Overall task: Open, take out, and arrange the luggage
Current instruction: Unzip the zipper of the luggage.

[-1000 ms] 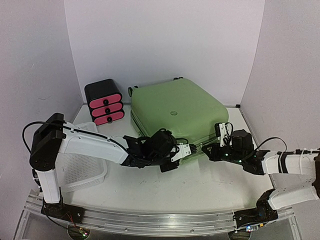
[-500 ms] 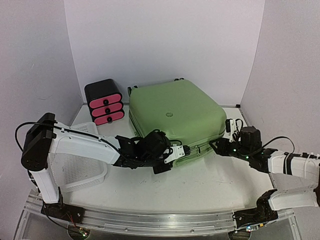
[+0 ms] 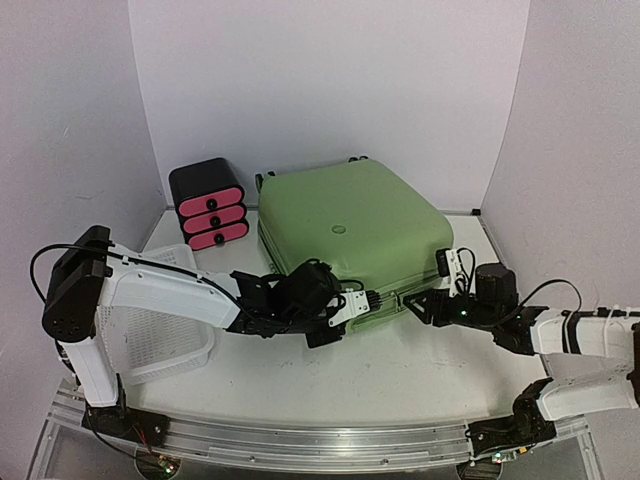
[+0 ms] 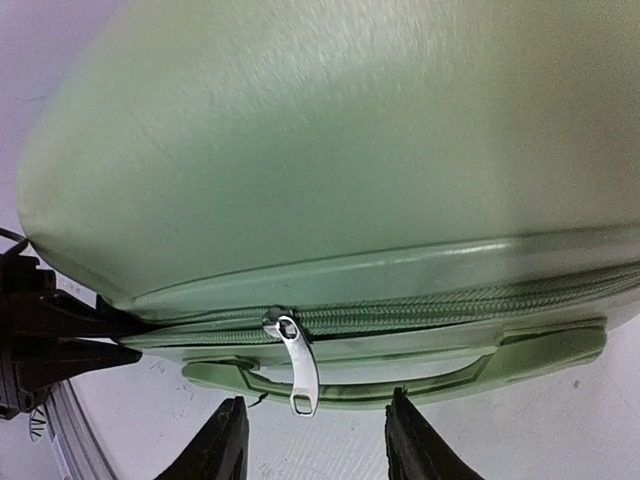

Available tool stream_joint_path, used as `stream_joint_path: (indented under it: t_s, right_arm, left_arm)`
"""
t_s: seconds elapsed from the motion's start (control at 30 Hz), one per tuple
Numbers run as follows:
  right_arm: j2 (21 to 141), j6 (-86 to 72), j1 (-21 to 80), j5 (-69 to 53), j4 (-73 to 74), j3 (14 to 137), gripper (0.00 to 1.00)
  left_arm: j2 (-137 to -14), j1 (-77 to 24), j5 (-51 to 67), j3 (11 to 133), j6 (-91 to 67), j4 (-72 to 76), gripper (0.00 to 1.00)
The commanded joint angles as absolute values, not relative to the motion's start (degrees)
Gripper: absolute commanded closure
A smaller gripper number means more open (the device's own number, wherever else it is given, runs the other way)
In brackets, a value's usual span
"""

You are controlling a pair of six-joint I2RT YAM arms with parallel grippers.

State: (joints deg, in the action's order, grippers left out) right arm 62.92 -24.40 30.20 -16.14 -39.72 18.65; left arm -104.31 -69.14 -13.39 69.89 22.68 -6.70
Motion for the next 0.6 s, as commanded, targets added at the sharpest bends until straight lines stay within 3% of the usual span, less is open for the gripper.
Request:
stream_joint_path:
  t_s: [0.0, 0.57]
  right_arm:
    - [67.4, -29.3, 30.4, -20.8, -50.5, 17.8, 0.56]
    - [77.5, -39.1, 30.4, -23.6, -68.8, 14.8, 0.62]
  left_arm:
    - [-99.5, -68.9, -16.5, 71.2, 20.5, -6.0, 1.00]
    - [-99.8, -68.9, -16.5, 71.6, 20.8, -6.0, 1.00]
